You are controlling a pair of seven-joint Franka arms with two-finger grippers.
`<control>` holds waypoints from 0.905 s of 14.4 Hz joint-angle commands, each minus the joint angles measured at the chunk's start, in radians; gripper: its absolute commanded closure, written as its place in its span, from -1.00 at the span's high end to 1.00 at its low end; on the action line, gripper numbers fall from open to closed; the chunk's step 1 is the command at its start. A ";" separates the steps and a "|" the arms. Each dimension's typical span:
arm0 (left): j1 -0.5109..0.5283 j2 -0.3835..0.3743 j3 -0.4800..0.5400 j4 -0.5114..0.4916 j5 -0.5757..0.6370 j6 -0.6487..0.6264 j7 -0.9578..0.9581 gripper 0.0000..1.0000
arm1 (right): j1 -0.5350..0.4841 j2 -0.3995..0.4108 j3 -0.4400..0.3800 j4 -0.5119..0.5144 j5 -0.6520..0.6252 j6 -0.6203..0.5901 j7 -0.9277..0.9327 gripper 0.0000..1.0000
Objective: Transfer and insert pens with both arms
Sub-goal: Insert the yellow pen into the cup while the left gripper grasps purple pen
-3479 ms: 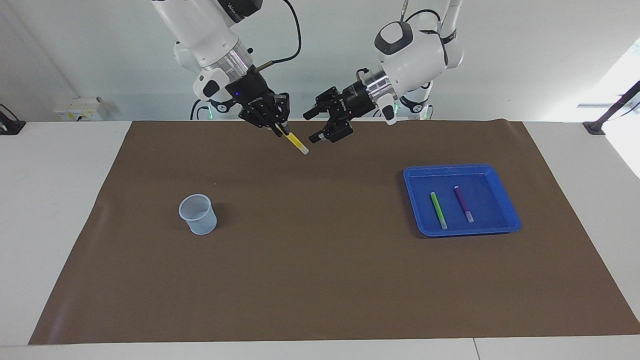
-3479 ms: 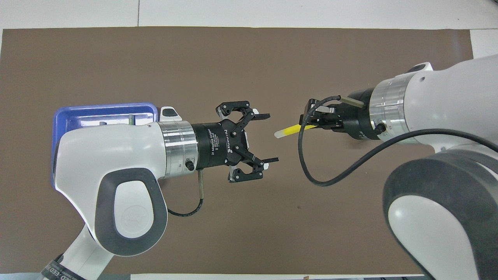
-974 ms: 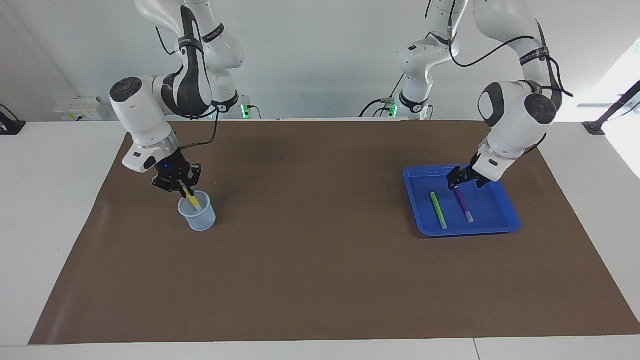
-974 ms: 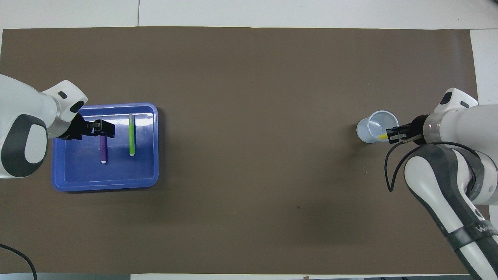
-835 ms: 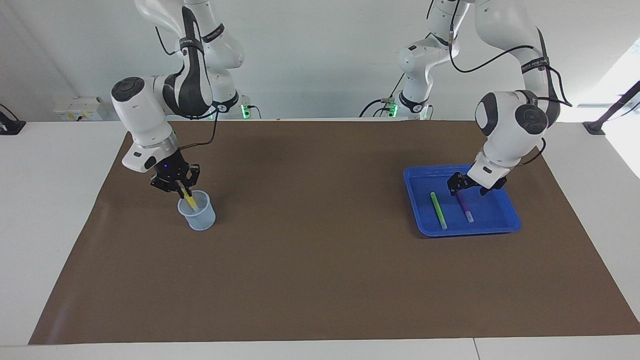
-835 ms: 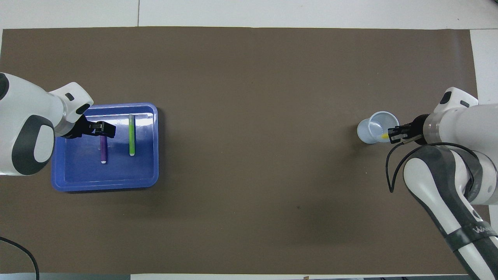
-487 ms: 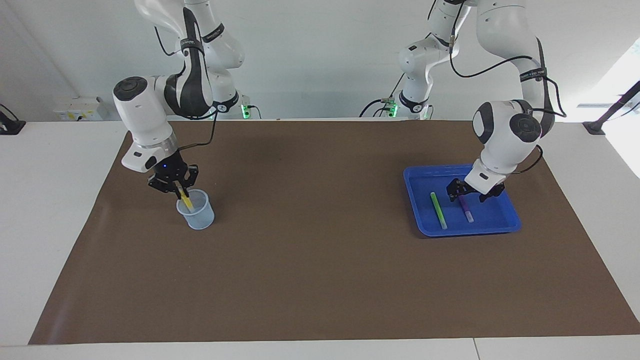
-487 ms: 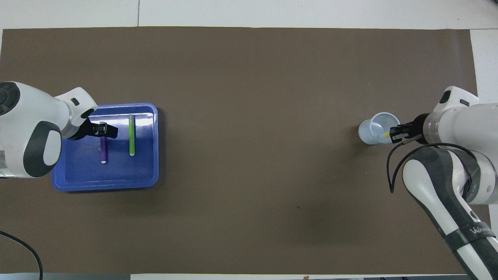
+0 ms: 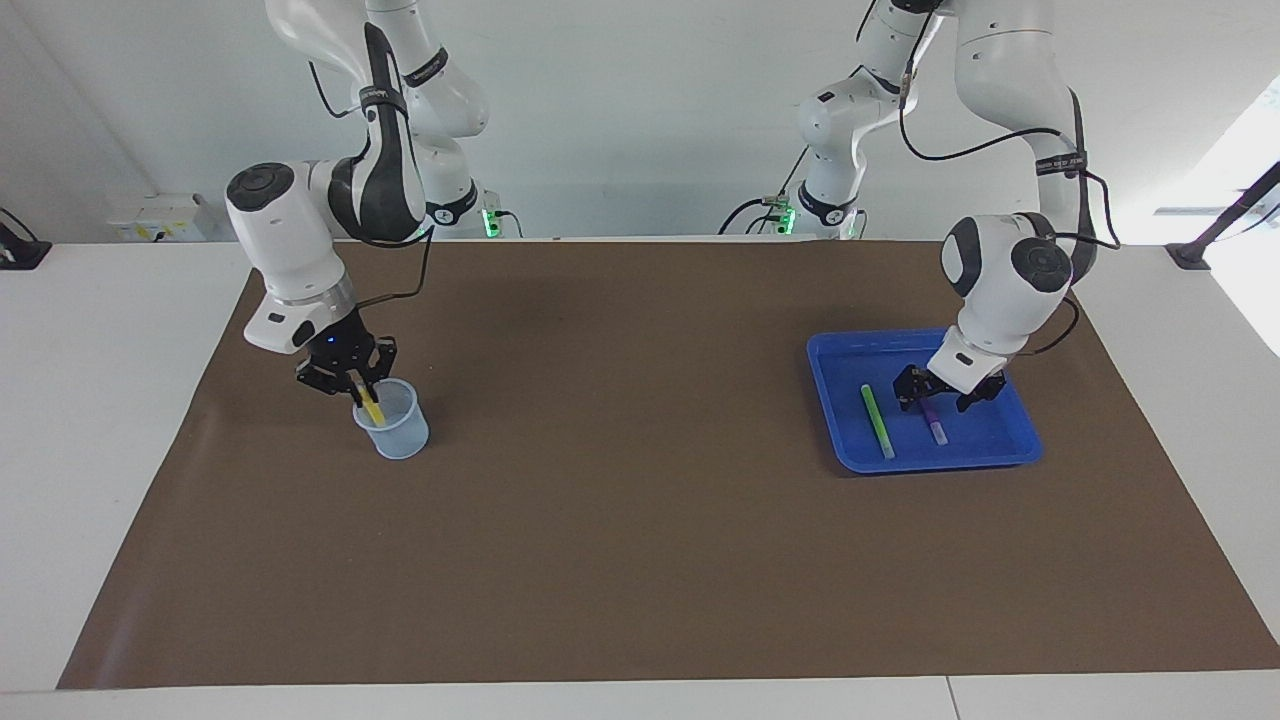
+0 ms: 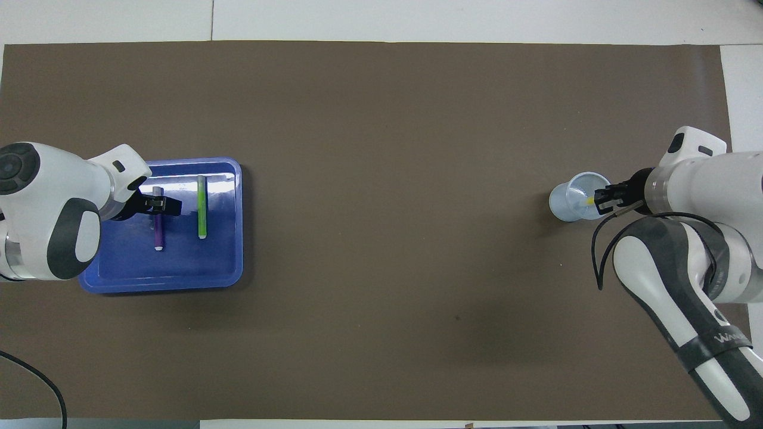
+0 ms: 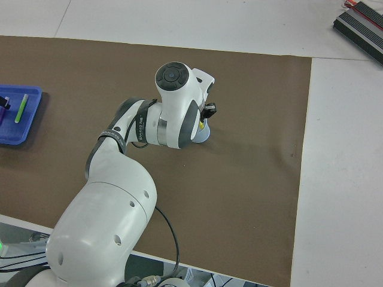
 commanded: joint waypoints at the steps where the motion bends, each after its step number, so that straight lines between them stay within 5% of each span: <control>1: 0.024 0.000 -0.005 -0.032 0.026 0.047 -0.003 0.85 | -0.004 0.025 0.003 0.032 -0.020 0.000 -0.015 -1.00; 3: 0.026 0.004 -0.005 -0.044 0.026 0.073 -0.006 0.75 | -0.005 0.025 0.005 0.032 -0.020 -0.003 -0.015 -0.88; 4: 0.027 0.004 -0.005 -0.049 0.026 0.079 -0.006 0.69 | -0.004 0.025 0.005 0.032 -0.018 0.000 -0.014 0.10; 5: 0.027 0.006 -0.005 -0.051 0.026 0.082 -0.012 0.61 | -0.005 0.025 0.003 0.032 -0.017 0.003 -0.009 0.67; 7: 0.026 0.012 -0.005 -0.051 0.026 0.087 -0.064 0.51 | -0.005 0.025 0.003 0.032 -0.015 0.014 -0.006 0.98; 10: 0.026 0.012 -0.005 -0.072 0.026 0.119 -0.070 0.32 | -0.005 0.026 0.003 0.065 -0.006 0.000 0.008 1.00; 13: 0.027 0.014 -0.005 -0.074 0.026 0.125 -0.070 -0.21 | -0.004 0.010 0.005 0.126 -0.006 -0.067 0.097 1.00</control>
